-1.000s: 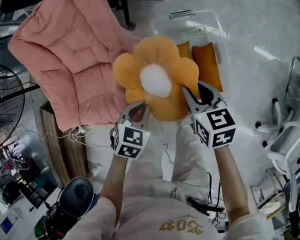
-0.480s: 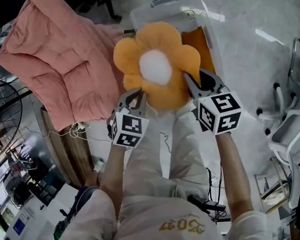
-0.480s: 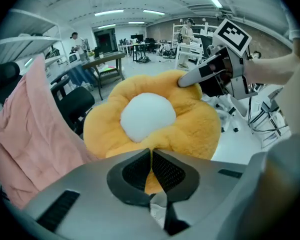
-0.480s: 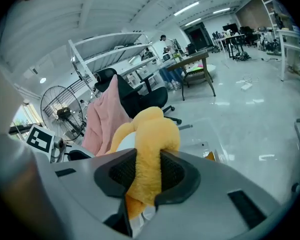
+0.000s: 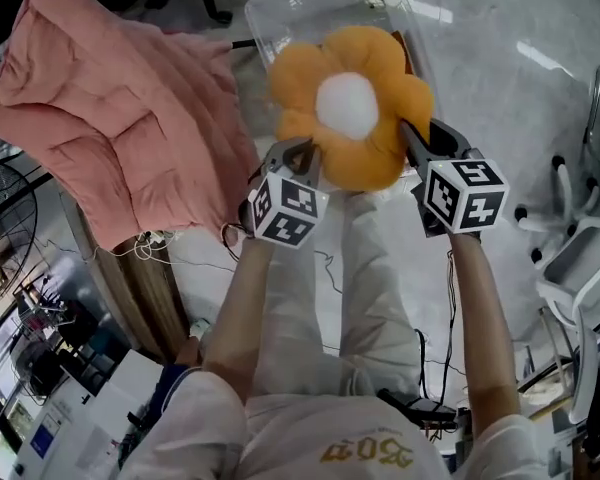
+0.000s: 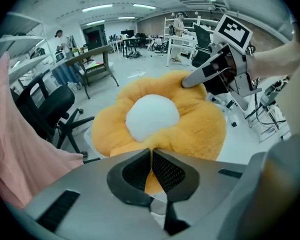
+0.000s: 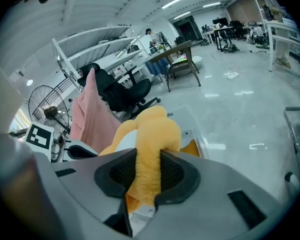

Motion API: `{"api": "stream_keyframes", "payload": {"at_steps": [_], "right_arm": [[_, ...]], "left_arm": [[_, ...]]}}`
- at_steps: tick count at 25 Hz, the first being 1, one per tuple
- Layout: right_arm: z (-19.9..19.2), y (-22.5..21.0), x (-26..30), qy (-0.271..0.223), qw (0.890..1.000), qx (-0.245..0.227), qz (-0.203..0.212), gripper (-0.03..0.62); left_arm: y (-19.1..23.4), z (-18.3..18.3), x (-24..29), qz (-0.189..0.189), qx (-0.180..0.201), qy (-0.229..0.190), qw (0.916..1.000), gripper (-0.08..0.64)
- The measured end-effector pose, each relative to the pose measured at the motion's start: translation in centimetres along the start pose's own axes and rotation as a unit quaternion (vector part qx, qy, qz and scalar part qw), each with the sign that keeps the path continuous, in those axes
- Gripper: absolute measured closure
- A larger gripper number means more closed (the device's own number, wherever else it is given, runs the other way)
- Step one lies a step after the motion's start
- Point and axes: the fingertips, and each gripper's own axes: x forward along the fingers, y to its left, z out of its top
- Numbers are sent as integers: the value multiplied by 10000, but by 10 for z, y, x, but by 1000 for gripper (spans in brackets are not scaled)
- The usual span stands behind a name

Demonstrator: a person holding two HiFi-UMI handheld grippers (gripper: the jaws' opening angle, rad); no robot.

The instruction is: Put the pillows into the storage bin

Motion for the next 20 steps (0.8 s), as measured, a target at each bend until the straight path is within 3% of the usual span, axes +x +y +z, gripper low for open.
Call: {"api": "stream_keyframes", "payload": {"at_steps": [10,20], "right_arm": [[-43,-54,52,436,9989,155,-120,477],[-109,-103,125,1071,9938,65,-297,467]], "left_arm": [[-9,-26,80,-238,-345,324,9986,531],[-34,-85,162,-650,-387,891,9931,531]]}}
